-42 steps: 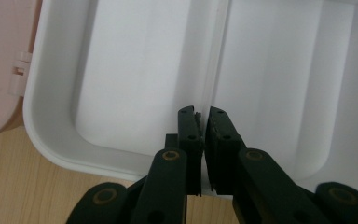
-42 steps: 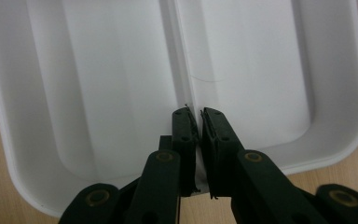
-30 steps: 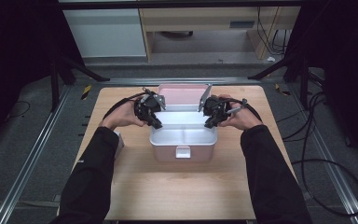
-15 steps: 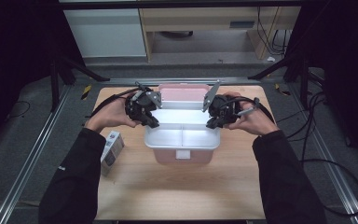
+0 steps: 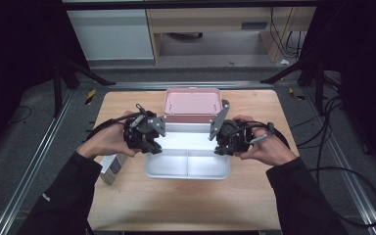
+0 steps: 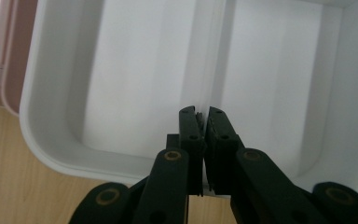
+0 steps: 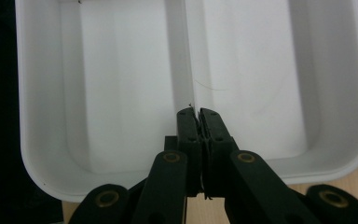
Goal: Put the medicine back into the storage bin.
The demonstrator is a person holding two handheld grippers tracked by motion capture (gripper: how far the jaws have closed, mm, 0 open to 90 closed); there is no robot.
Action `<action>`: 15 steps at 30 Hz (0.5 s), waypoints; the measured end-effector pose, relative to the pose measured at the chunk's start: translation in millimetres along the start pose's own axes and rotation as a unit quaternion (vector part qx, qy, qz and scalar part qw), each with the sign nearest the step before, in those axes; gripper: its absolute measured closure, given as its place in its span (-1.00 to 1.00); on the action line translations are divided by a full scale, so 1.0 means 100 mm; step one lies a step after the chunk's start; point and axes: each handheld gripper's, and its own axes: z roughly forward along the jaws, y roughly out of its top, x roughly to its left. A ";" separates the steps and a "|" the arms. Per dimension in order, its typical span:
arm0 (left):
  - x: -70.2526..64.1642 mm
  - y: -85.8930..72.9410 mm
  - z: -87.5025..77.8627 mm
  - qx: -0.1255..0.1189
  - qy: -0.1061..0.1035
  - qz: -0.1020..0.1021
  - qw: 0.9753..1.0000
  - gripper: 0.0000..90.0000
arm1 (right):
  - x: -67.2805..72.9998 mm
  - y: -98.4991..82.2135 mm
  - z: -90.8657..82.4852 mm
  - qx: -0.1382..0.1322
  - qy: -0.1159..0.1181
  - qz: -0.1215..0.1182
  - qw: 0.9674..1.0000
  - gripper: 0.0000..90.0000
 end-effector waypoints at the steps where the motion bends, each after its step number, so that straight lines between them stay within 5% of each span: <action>1: -0.08 -0.03 0.04 -0.003 -0.004 -0.004 1.000 0.91 | 0.07 -0.03 0.03 -0.005 0.007 0.005 1.000 0.95; 15: -0.55 -0.28 0.39 0.007 -0.035 -0.019 0.999 0.92 | 0.53 -0.17 0.40 -0.009 0.044 -0.002 0.999 0.96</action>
